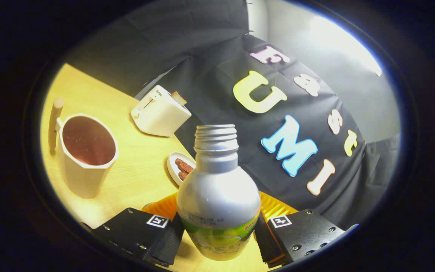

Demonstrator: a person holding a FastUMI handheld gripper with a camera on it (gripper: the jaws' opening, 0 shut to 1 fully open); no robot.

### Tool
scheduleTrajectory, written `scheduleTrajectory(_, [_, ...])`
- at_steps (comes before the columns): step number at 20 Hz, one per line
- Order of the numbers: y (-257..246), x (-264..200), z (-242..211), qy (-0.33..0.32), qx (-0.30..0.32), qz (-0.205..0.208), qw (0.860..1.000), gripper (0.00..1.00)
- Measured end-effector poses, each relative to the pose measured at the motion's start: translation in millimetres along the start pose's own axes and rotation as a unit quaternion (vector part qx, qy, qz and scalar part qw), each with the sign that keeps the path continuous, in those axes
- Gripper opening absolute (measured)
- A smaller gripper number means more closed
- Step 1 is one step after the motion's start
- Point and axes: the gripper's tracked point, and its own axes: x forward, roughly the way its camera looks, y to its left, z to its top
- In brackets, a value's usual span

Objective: Take the bottle from table, then pour the juice into the cup, finally place the bottle on the coaster

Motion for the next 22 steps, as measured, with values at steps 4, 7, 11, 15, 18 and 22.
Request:
scheduleTrajectory(4, [-0.9, 1.6, -6.3, 0.011, 0.077, 0.010, 0.997, 0.81])
scheduleTrajectory(7, [0.5, 5.7, -6.3, 0.019, 0.144, 0.029, 0.989, 0.81])
scheduleTrajectory(11, [4.3, 8.1, 2.6, 0.020, 0.262, 0.068, 0.963, 0.81])
scheduleTrajectory(15, [13.6, 18.2, 11.1, 0.031, 0.384, 0.132, 0.913, 0.81])
scheduleTrajectory(18, [8.6, 32.5, 2.9, 0.045, 0.413, 0.130, 0.900, 0.81])
scheduleTrajectory(22, [17.9, 39.8, 0.4, 0.045, 0.414, 0.125, 0.901, 0.81])
